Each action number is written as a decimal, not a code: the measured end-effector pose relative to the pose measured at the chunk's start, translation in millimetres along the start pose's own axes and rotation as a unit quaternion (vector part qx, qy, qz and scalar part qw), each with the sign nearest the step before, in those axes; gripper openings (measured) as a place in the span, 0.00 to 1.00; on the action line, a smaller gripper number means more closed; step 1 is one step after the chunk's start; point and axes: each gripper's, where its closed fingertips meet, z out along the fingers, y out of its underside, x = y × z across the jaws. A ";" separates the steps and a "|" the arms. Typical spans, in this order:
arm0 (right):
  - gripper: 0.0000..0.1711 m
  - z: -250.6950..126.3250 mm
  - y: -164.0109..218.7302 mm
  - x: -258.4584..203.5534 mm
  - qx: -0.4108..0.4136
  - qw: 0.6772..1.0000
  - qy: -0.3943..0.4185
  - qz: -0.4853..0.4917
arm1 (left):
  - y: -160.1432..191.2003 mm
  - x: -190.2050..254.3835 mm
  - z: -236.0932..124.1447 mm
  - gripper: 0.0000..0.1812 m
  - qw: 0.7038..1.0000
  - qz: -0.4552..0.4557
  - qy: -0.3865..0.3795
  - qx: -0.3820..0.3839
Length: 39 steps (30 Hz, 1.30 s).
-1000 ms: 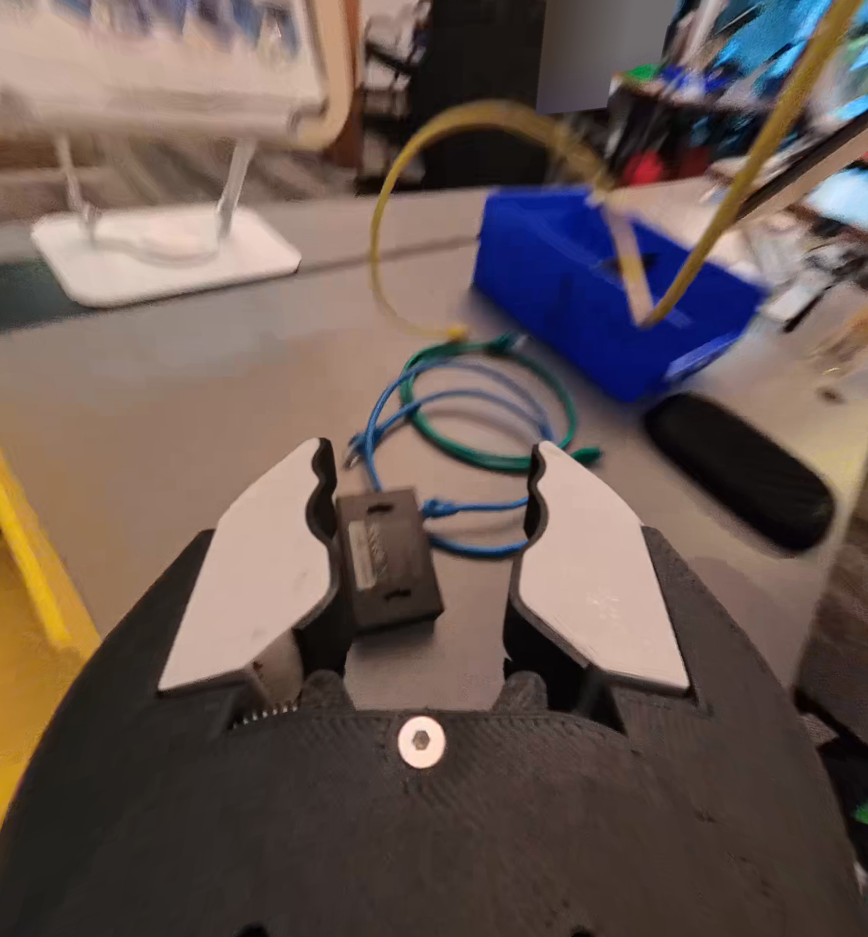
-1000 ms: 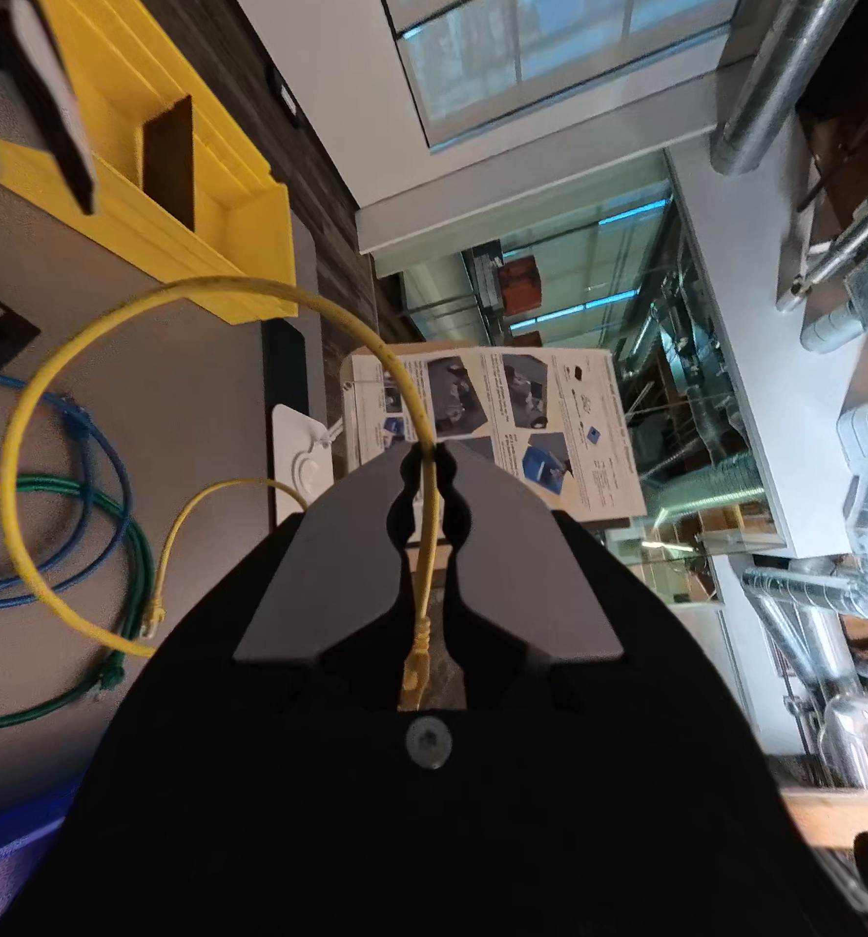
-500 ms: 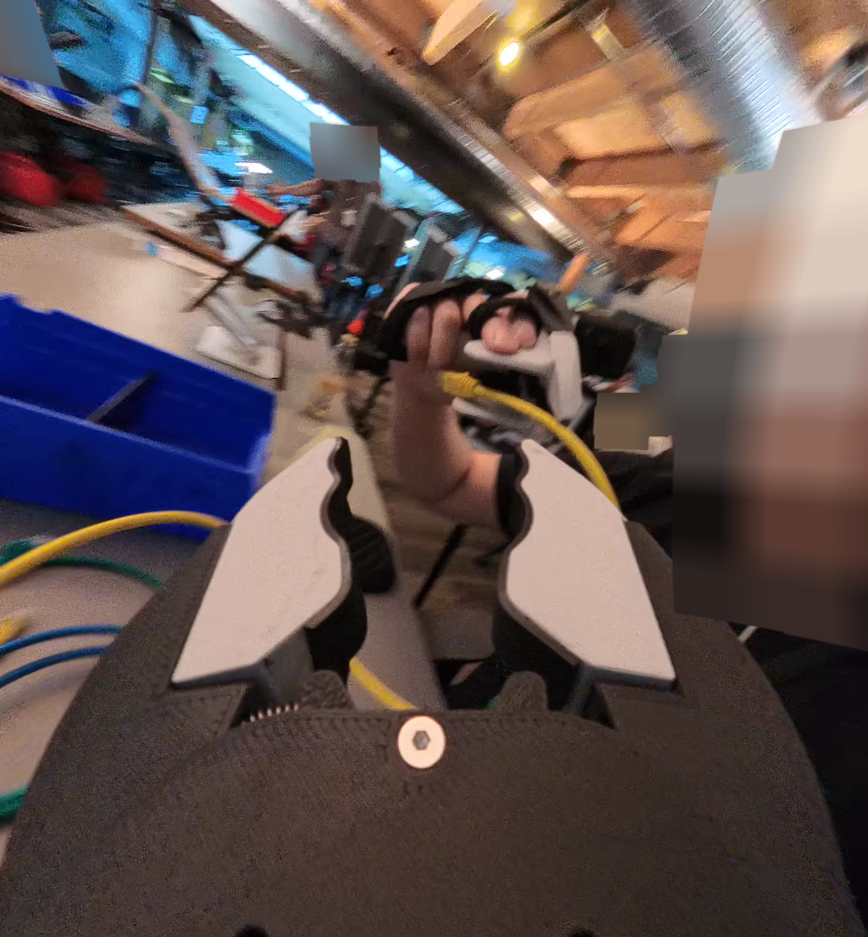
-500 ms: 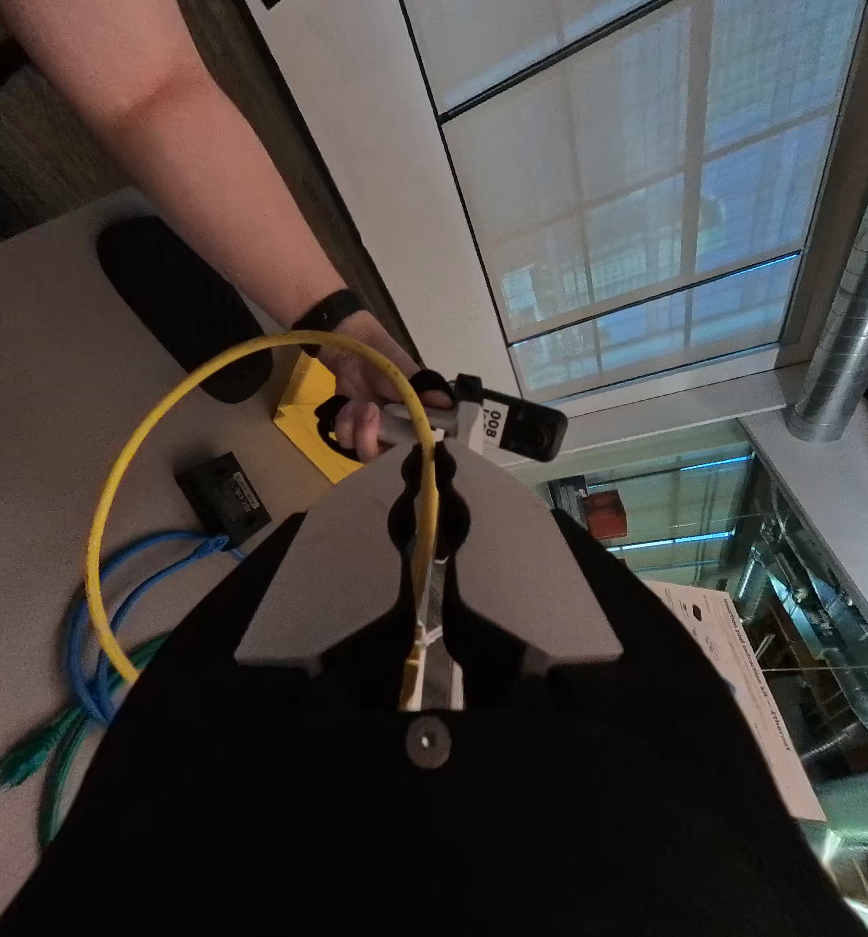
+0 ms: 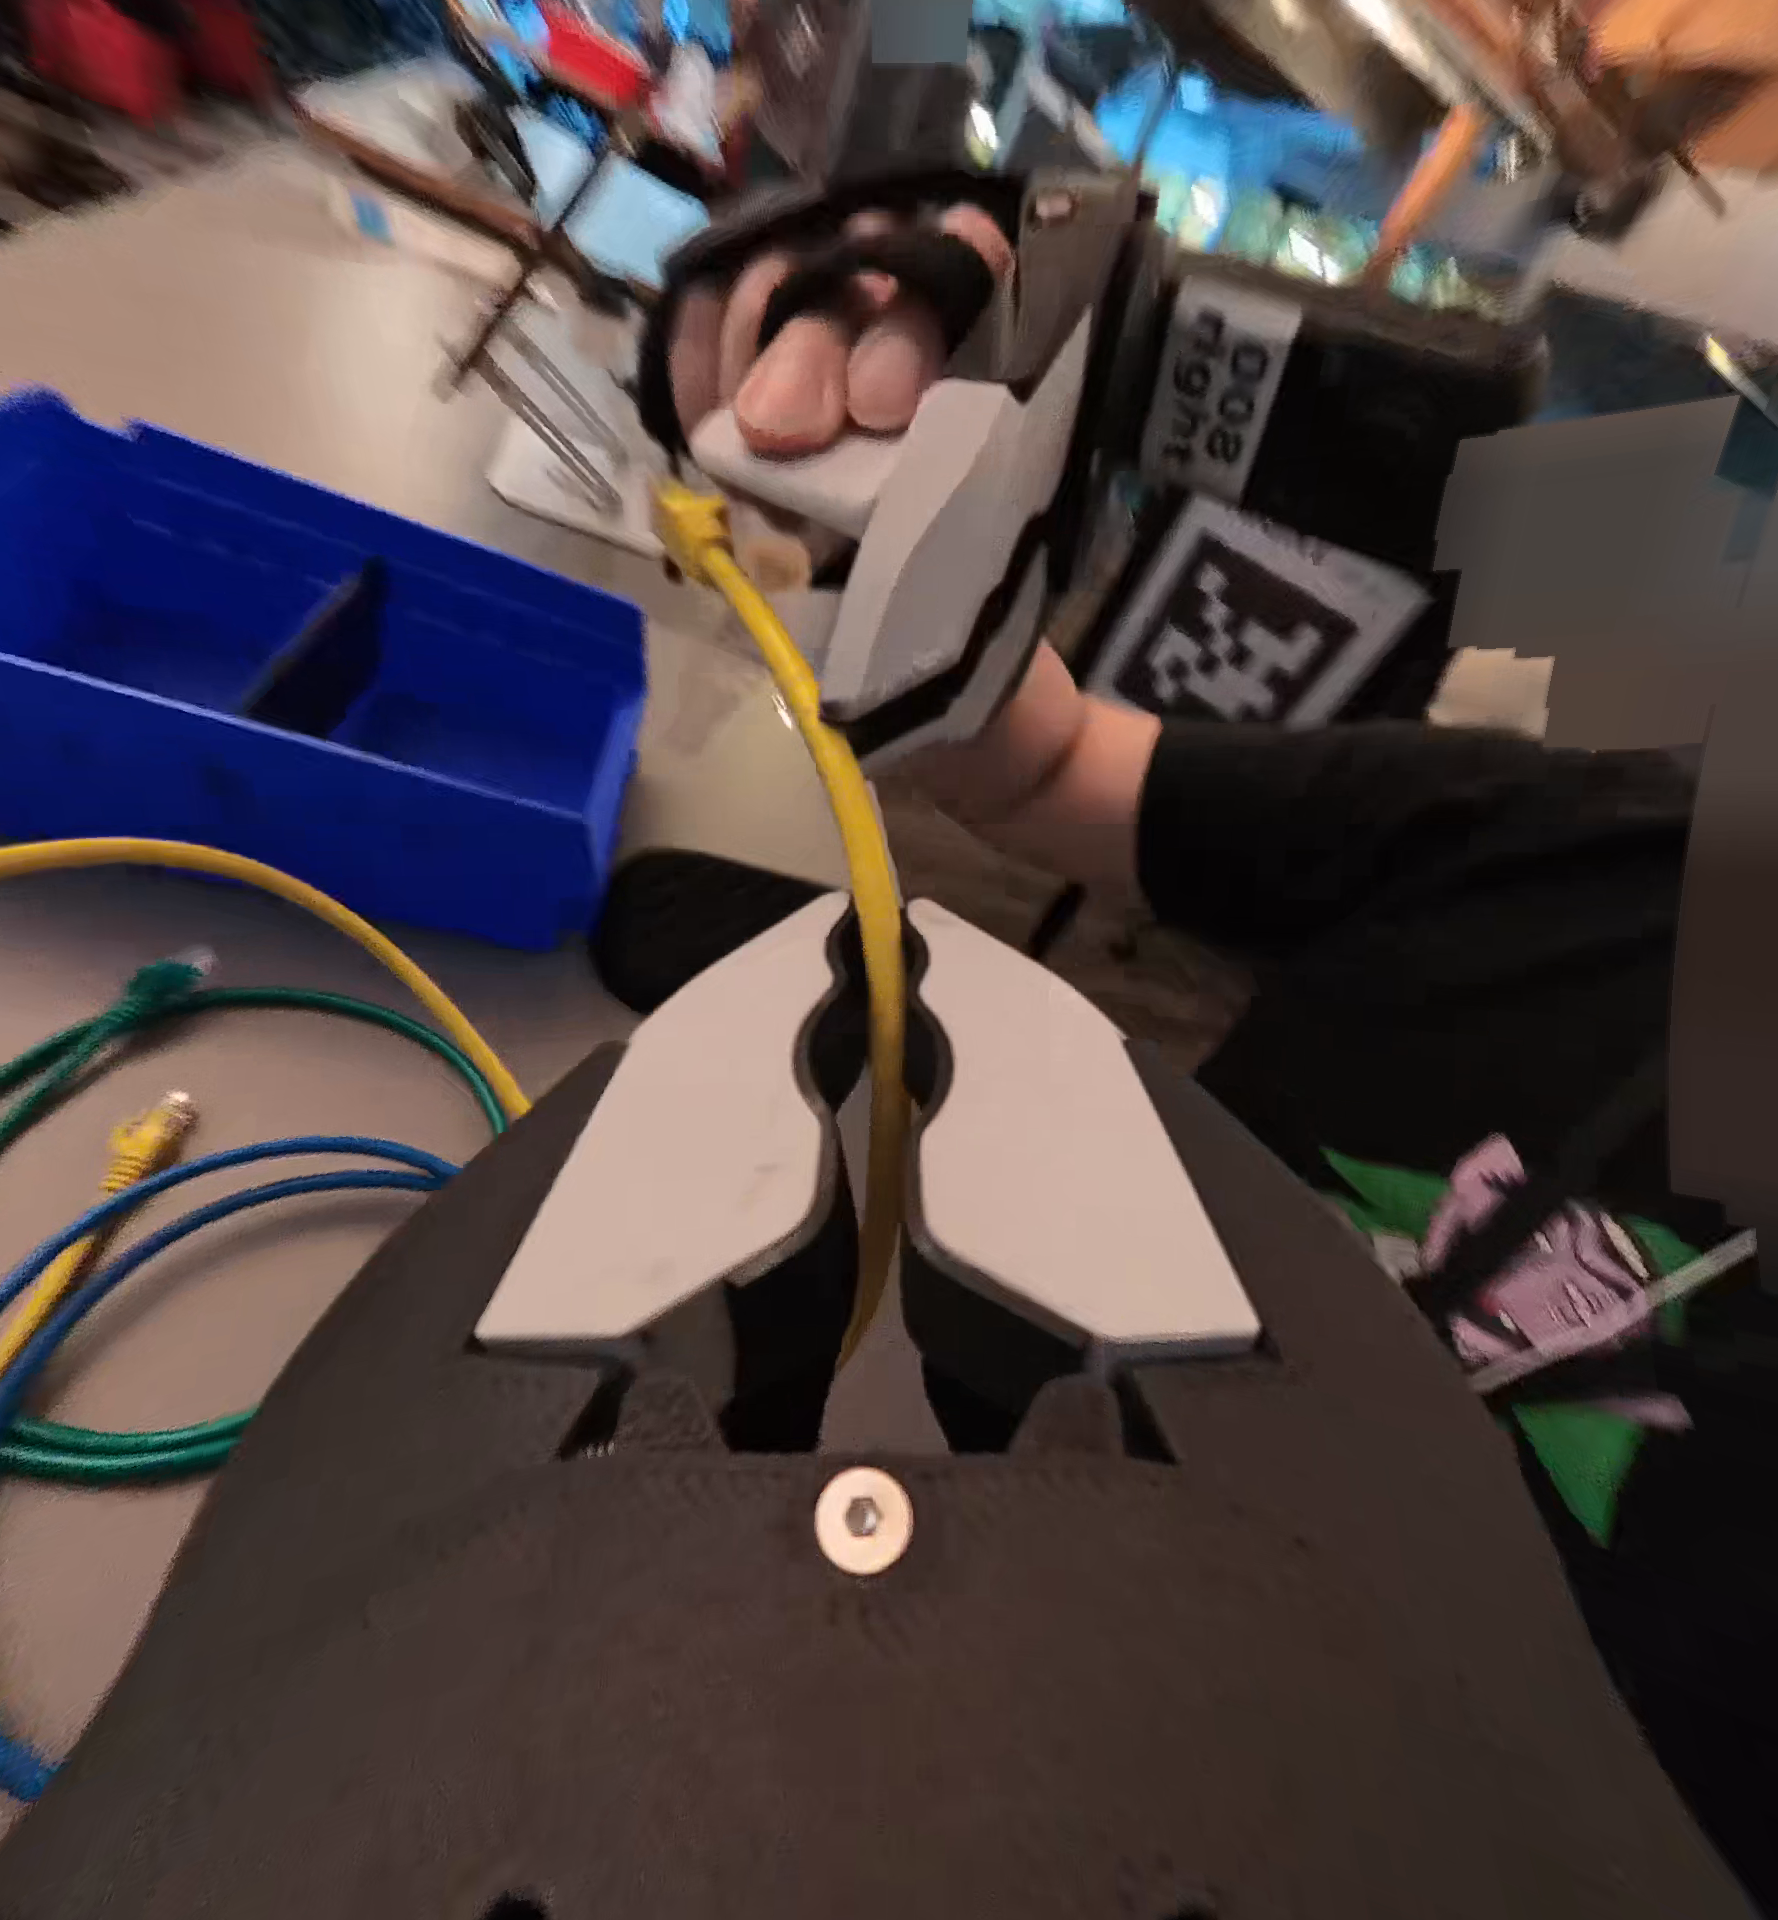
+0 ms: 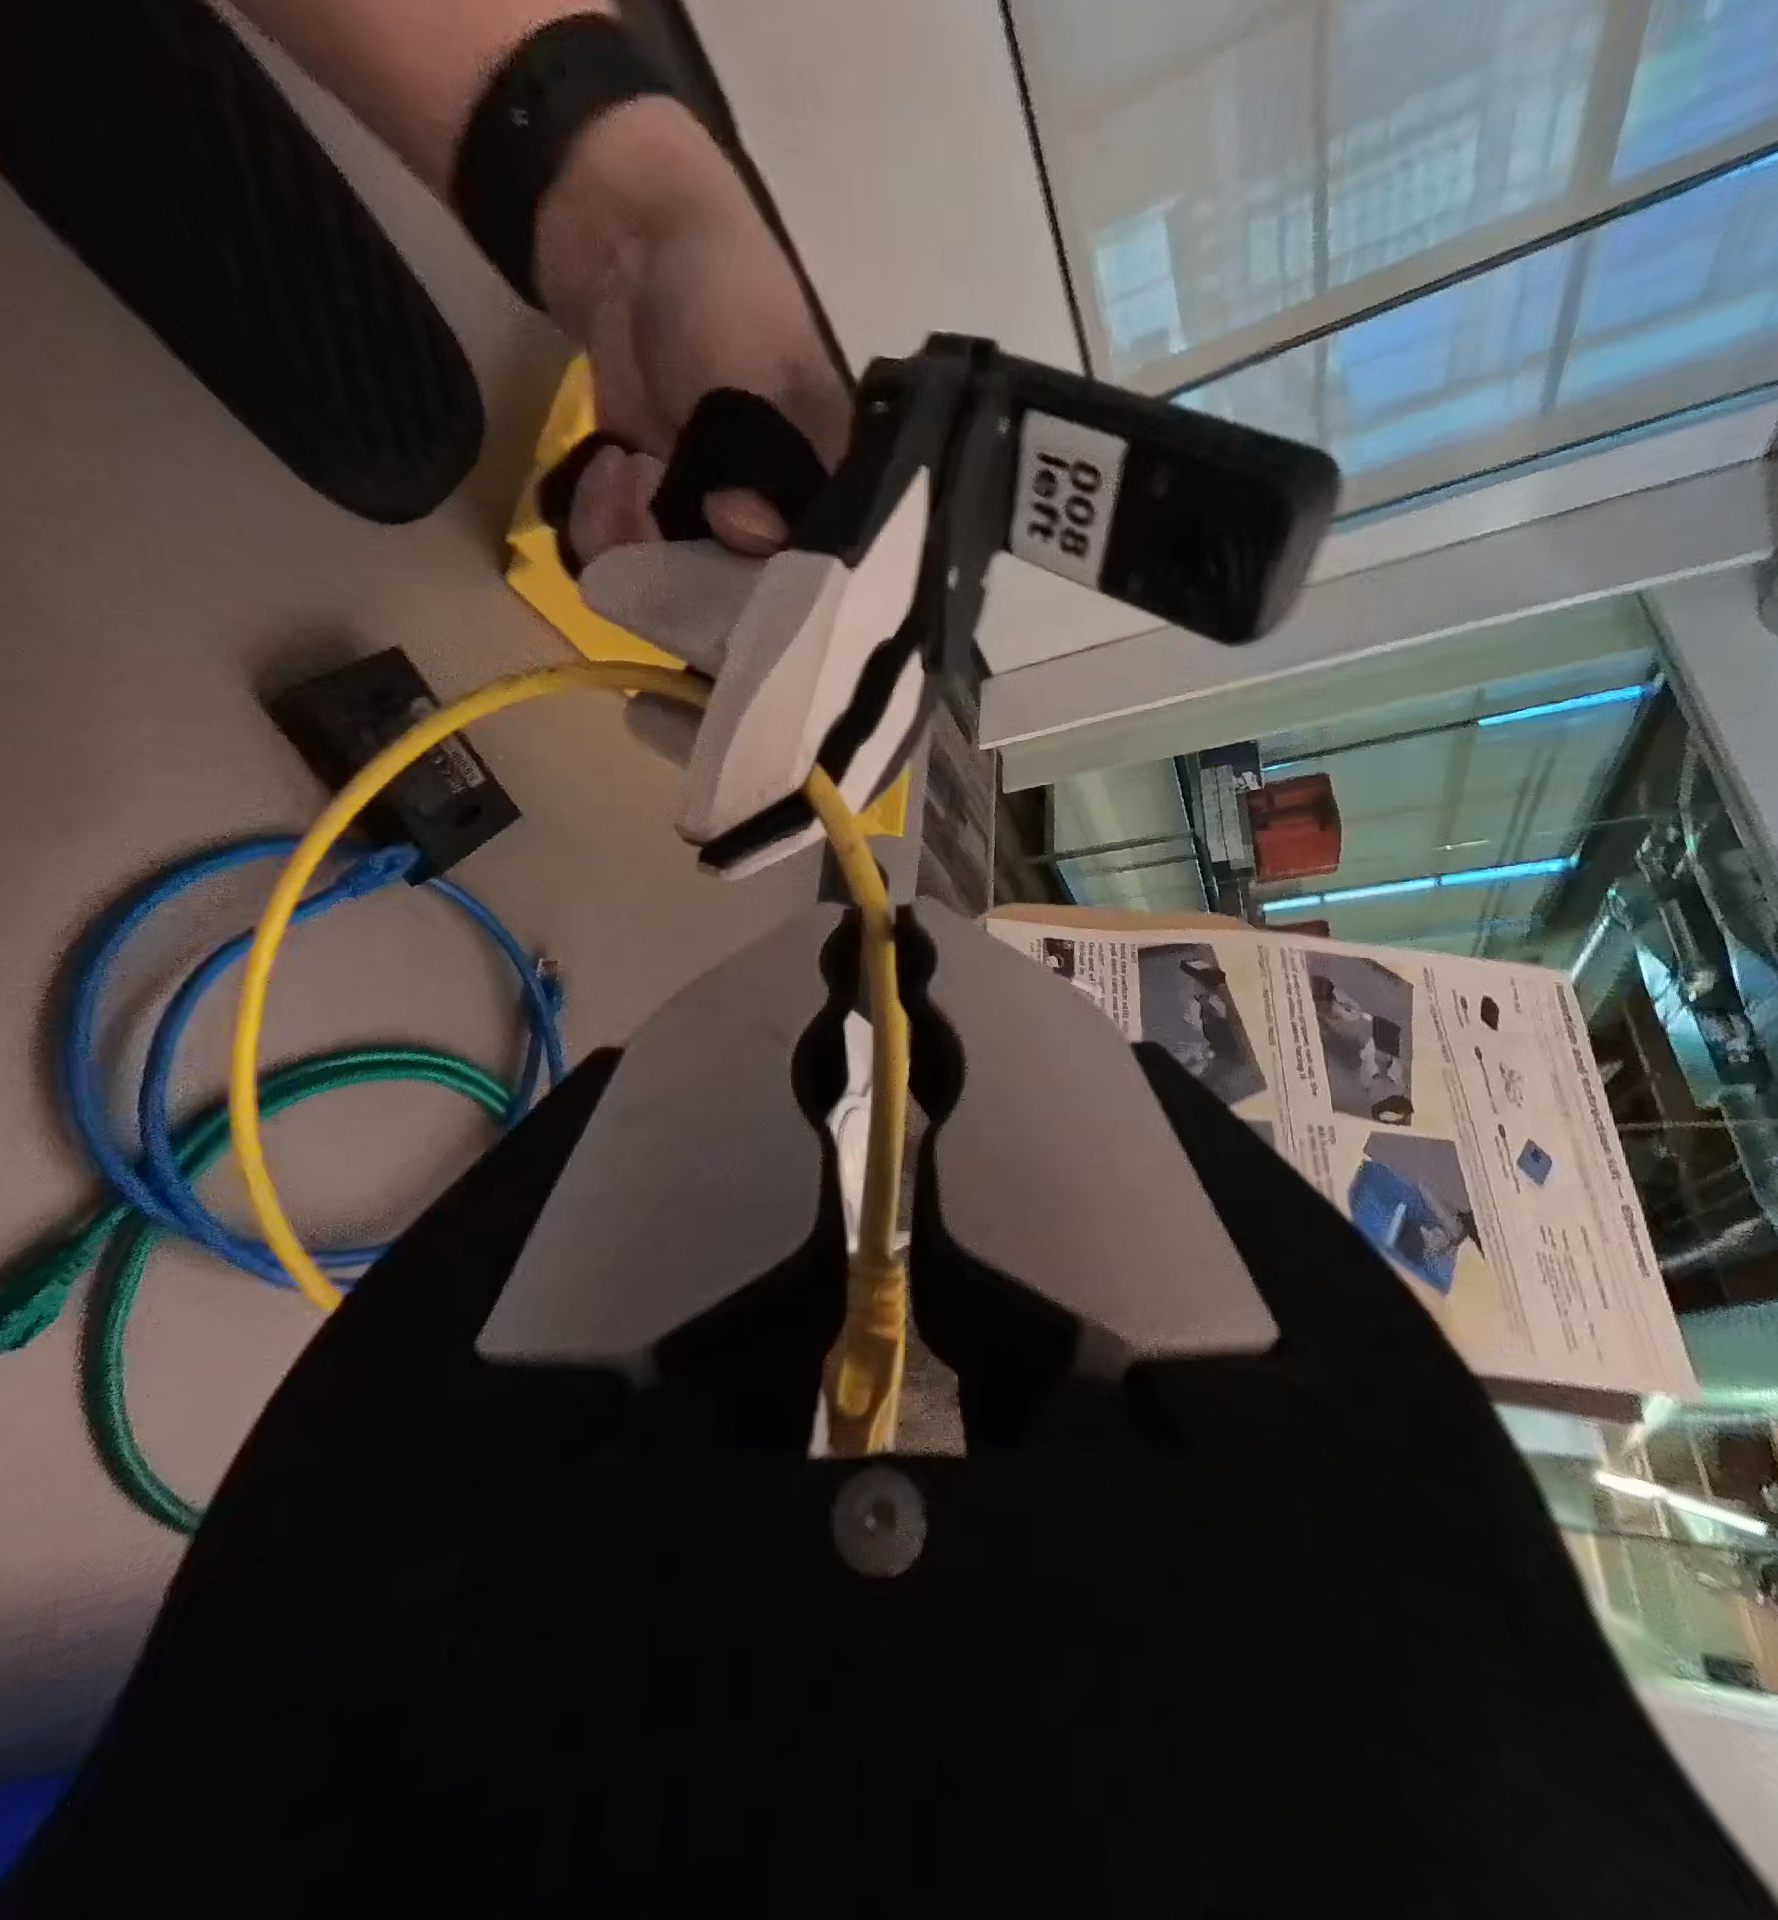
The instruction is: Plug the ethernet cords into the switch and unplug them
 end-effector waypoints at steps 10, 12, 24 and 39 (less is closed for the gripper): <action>0.24 -23.0 31.7 32.2 0.211 0.678 0.111 0.695 | -25.3 -22.4 -39.9 0.00 0.906 0.149 -0.286 0.274; 0.31 -4.5 35.5 36.1 0.231 0.619 0.082 0.746 | -19.4 -26.4 -33.1 0.00 0.888 0.182 -0.332 0.260; 0.00 29.6 1.9 -1.6 0.149 0.654 -0.162 0.723 | -11.3 3.8 -30.4 0.33 0.934 0.210 -0.247 0.148; 0.01 -5.5 -21.3 -50.4 0.031 0.723 -0.358 0.590 | -42.5 12.3 13.4 0.17 0.988 0.137 0.067 -0.006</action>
